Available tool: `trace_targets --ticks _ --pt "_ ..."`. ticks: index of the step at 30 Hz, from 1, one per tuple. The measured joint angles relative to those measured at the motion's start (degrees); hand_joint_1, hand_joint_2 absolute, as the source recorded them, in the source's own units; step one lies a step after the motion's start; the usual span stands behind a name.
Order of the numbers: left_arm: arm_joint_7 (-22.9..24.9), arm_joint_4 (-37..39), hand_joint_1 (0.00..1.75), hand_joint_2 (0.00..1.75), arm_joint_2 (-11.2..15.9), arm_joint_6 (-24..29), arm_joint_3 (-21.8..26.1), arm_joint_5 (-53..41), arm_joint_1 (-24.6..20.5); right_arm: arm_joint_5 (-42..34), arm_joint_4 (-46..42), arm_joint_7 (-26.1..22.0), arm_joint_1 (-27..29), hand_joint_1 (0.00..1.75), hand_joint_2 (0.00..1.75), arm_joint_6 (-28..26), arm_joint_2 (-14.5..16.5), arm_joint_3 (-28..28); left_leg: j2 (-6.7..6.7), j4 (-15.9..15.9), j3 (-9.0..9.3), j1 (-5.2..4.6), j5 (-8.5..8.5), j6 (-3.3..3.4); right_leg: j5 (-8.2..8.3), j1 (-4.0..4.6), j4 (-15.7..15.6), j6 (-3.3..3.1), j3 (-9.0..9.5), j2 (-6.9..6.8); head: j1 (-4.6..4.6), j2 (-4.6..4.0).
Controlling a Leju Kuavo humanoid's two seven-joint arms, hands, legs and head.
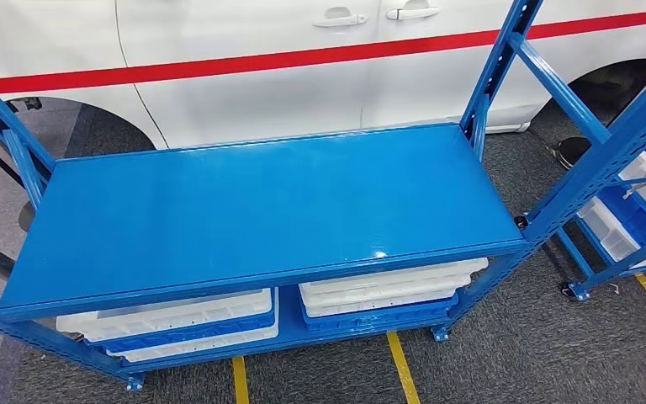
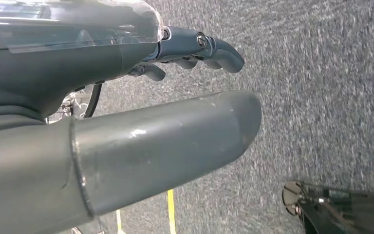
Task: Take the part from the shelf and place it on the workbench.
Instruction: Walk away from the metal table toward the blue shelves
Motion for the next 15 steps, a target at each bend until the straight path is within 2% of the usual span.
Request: trace_targets --ticks 1,2,3,5,6,9,11,14,15 --pt "0.0 0.0 0.0 0.0 0.0 0.0 0.0 0.0 0.0 0.0 0.0 0.0 0.0 0.0 0.0 0.0 0.0 0.0 0.0 0.1 0.01 -0.06 -0.06 -0.02 0.72 -0.03 -0.1 0.01 0.12 -0.02 -0.01 0.01" --pt "0.0 0.0 0.0 0.0 0.0 0.0 0.0 0.0 0.0 0.0 0.0 0.0 0.0 0.0 0.0 0.0 0.0 0.0 -0.03 0.2 0.06 -0.09 -0.14 -0.06 2.42 -0.03 -2.5 -0.06 1.4 -0.04 0.0 0.01" --pt "0.0 0.0 0.0 0.0 0.0 0.0 0.0 -0.1 0.0 0.0 0.0 0.0 0.0 0.0 0.0 0.0 0.0 0.0 -0.08 0.4 0.14 -0.12 -0.27 -0.17 4.47 -0.01 -6.4 -0.26 3.44 -0.05 0.0 0.01" --pt "0.0 0.0 0.0 0.0 0.0 -0.2 0.0 -0.4 0.0 0.0 0.0 0.0 0.0 0.0 0.0 0.0 0.0 0.0 -0.14 0.9 0.05 -0.34 -0.57 -0.61 6.84 0.23 -13.0 -0.75 6.75 -0.01 -0.01 0.01" --pt "0.0 0.0 0.0 0.0 0.0 -0.3 0.0 -0.6 0.0 0.0 0.0 0.0 0.0 0.0 0.0 0.0 0.0 0.0 -0.15 1.0 -0.05 -0.44 -0.68 -0.87 7.1 0.35 -14.5 -0.95 7.38 0.04 -0.02 0.01" --pt "0.0 0.0 0.0 0.0 0.0 -0.4 0.0 -0.8 -0.1 0.1 0.0 -0.1 -0.1 0.0 0.0 0.1 0.0 0.0 -0.16 1.2 -0.19 -0.47 -0.82 -1.64 7.29 0.28 -15.2 -1.54 7.34 0.06 -0.02 0.0" --pt "0.0 0.0 0.0 0.0 0.0 -0.5 0.0 -0.8 -0.1 0.1 0.0 -0.1 -0.2 0.0 0.0 0.1 0.1 -0.1 -0.18 3.2 -1.1 -0.33 -2.62 -2.26 7.66 -0.05 -15.8 -2.24 7.27 -0.08 -0.03 -0.01" --pt "0.0 0.0 0.0 0.0 0.1 -0.7 0.0 -0.7 -0.1 0.2 0.0 0.0 -0.1 0.0 0.0 0.1 0.1 -0.1 -0.16 12.7 -5.16 0.1 -8.09 -3.1 8.05 -0.12 -16.1 -2.68 6.76 -0.29 -0.03 0.0" --pt "0.0 0.0 0.0 0.0 0.2 -0.8 0.0 -0.7 0.0 0.2 0.0 0.0 -0.1 0.0 0.0 0.1 0.1 -0.1 -0.16 15.1 -6.06 0.23 -8.94 -3.3 8.19 -0.12 -16.0 -2.65 6.59 -0.35 -0.03 0.0"
